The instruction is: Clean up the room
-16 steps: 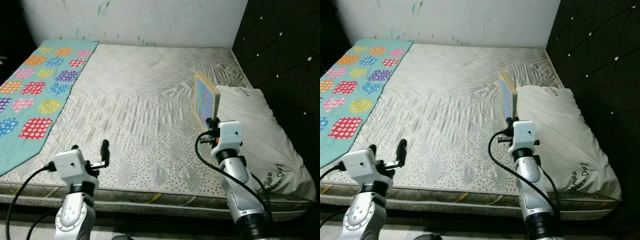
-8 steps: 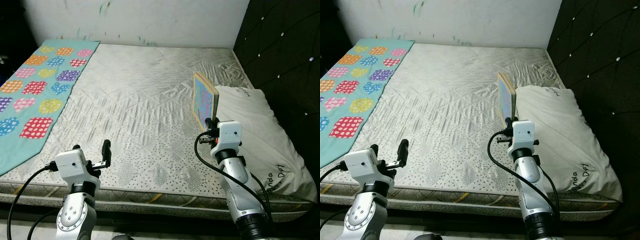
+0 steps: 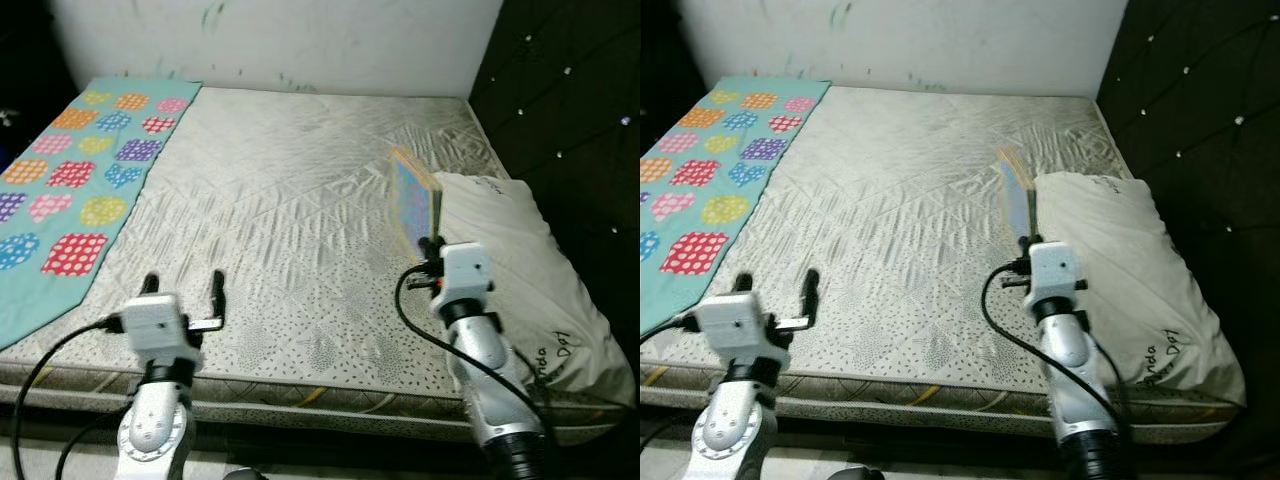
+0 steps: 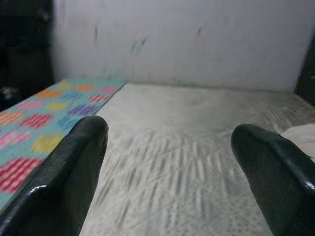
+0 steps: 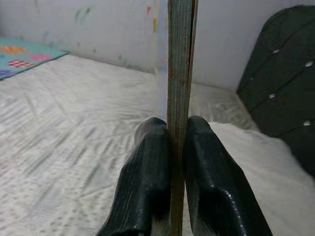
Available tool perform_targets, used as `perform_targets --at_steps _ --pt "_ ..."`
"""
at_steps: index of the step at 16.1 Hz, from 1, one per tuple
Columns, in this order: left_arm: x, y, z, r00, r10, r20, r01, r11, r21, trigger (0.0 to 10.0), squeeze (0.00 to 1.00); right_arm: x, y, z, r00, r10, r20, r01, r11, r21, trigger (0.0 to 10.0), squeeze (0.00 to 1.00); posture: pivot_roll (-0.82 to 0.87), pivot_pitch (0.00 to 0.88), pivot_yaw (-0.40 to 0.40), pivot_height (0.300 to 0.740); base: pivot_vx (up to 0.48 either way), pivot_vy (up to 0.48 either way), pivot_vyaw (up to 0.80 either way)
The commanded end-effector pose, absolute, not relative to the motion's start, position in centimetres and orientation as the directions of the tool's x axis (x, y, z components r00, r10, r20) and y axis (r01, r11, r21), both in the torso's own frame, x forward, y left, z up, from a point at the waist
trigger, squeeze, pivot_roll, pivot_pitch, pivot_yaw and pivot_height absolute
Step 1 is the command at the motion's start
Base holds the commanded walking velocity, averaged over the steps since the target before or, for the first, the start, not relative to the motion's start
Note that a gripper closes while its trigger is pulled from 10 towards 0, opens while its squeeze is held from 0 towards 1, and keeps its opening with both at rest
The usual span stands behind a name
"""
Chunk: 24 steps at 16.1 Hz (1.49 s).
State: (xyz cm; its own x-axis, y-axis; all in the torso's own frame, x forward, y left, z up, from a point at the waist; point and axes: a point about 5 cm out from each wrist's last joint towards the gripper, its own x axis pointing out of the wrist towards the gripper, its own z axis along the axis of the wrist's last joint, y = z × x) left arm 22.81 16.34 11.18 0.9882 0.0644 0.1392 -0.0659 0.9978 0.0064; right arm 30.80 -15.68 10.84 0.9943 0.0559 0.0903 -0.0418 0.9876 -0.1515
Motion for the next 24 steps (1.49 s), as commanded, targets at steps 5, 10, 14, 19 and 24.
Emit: perform_targets --at_steps 5,10,14,19,24 --pt "23.1 16.8 11.3 0.984 0.049 0.17 -0.056 0.998 0.035 10.0 0.0 30.9 -15.6 12.4 0.988 0.031 0.155 -0.007 0.988 -0.152 10.0 0.0 0.03 0.0 -0.005 0.74 0.0 0.0 0.0" --pt "23.3 16.7 10.4 0.989 0.105 0.101 -0.106 0.994 0.001 10.0 0.0 30.6 -15.5 11.9 0.991 0.027 0.13 -0.007 0.989 -0.149 10.0 0.0 0.03 0.0 -0.004 0.74 0.0 0.0 0.0" --pt "23.4 16.8 10.2 0.99 0.115 0.076 -0.113 0.993 -0.035 10.0 0.0 30.7 -15.5 11.9 0.993 0.027 0.113 -0.012 0.992 -0.127 10.0 0.0 0.03 0.0 -0.004 0.74 0.0 0.0 0.0" --pt "23.4 16.5 10.1 0.993 0.109 0.052 -0.106 0.992 -0.069 10.0 0.0 30.6 -15.6 11.6 0.995 0.01 0.095 0.001 0.994 -0.106 10.0 0.0 0.03 0.0 -0.004 0.74 0.0 0.0 0.0" --pt "23.4 16.6 10.1 0.992 0.12 0.035 -0.116 0.988 -0.1 10.0 0.0 30.6 -15.9 11.3 0.998 -0.013 0.065 0.019 0.996 -0.083 10.0 0.0 0.03 0.0 -0.003 0.74 0.0 0.0 -0.29"
